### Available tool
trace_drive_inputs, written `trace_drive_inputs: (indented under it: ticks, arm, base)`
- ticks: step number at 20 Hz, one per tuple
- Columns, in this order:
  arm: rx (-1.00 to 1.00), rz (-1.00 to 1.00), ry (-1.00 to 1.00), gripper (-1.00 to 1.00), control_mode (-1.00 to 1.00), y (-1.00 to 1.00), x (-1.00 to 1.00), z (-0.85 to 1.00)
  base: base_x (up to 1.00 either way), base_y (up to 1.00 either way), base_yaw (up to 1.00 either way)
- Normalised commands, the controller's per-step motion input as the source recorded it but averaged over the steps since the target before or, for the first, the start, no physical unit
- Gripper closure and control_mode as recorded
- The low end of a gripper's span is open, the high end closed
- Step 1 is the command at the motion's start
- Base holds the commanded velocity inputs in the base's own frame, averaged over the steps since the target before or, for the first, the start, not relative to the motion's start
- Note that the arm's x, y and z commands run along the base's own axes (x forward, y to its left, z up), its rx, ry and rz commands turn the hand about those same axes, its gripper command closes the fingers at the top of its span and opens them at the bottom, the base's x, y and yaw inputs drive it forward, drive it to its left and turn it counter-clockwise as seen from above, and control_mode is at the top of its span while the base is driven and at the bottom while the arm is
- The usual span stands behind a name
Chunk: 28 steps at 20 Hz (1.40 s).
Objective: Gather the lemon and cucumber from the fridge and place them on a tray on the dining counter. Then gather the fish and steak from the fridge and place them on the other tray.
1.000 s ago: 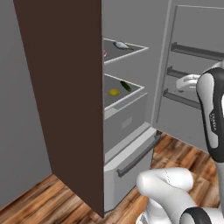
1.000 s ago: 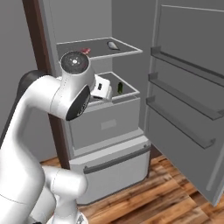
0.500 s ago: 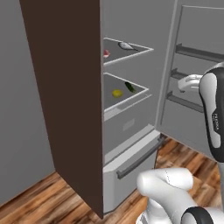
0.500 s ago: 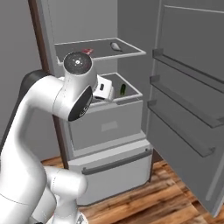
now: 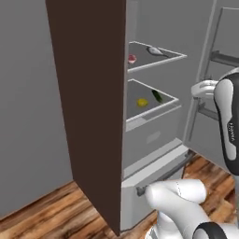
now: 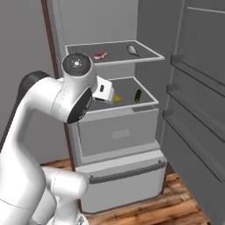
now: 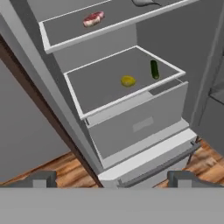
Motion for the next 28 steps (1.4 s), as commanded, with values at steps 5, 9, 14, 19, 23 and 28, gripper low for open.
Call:
trace_drive_inputs:
  ticks: [5, 9, 14, 19, 23, 28]
  arm:
    - [0.00, 0.00, 0.00, -1.00, 1.00, 0.00, 0.00, 0.00]
    - [0.00, 0.00, 0.00, -1.00, 1.00, 0.00, 0.00, 0.00]
    - [0.00, 0.00, 0.00, -1.00, 1.00, 0.00, 0.00, 0.00]
    - [0.00, 0.00, 0.00, -1.00, 1.00, 0.00, 0.00, 0.00]
    - [0.00, 0.00, 0.00, -1.00, 1.00, 0.00, 0.00, 0.00]
    - [0.00, 0.00, 0.00, -1.00, 1.00, 0.00, 0.00, 0.00]
  base:
    - [0.96, -0.17, 0.39]
    - [0.27, -0.07, 0.15]
    - [-0.24, -0.37, -0.05]
    - [-0.19, -0.72, 0.01]
    - [-0.16, -0.66, 0.04]
    - [-0.01, -0.10, 0.08]
